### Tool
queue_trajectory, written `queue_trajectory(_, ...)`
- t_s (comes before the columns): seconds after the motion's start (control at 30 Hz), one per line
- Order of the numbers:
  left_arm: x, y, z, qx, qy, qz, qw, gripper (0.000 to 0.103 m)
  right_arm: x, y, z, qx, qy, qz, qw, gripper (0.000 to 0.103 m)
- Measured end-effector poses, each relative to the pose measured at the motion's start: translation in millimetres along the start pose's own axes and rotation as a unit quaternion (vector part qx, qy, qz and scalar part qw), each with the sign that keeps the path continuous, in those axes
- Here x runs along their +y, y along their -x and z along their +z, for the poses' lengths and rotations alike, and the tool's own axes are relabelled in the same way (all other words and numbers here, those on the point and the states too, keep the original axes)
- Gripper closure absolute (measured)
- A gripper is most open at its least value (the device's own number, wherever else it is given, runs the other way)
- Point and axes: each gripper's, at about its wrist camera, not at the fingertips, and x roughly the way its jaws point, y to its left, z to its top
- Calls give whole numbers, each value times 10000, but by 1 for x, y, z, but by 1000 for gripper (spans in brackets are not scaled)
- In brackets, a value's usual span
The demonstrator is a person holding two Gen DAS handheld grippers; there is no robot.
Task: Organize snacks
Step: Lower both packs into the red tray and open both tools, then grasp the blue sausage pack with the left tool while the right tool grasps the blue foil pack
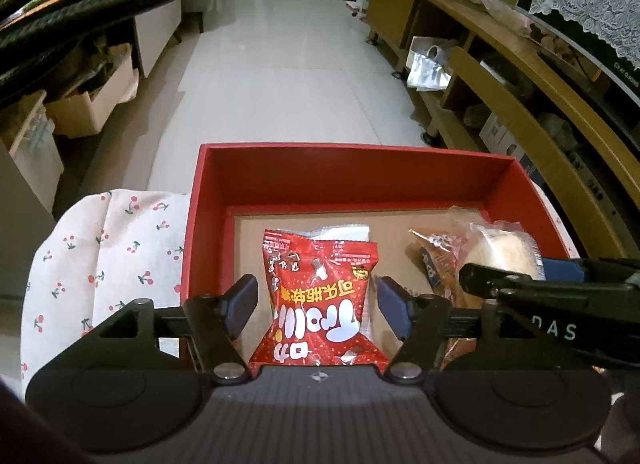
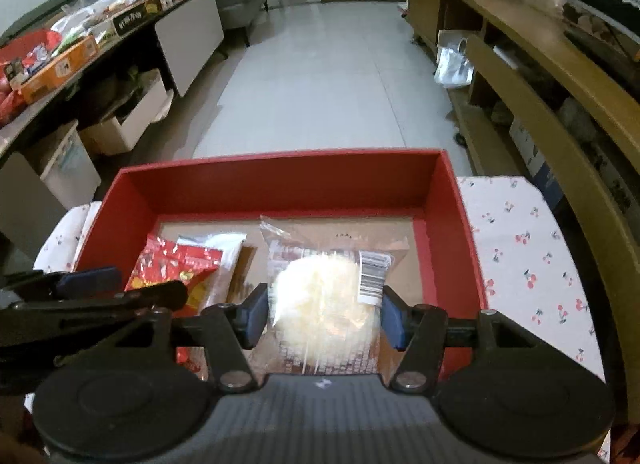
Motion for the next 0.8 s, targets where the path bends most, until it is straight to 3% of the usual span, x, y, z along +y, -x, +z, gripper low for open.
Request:
queue_trajectory(0.4,2,15,2,-115,116,-120,9998,23,-3,21,6,-227,-141,66,9996,26)
queue_trajectory(0.8,8,53,-26,-103,102,-219,9997,20,21,53,-30,-62,299,13,9995,26)
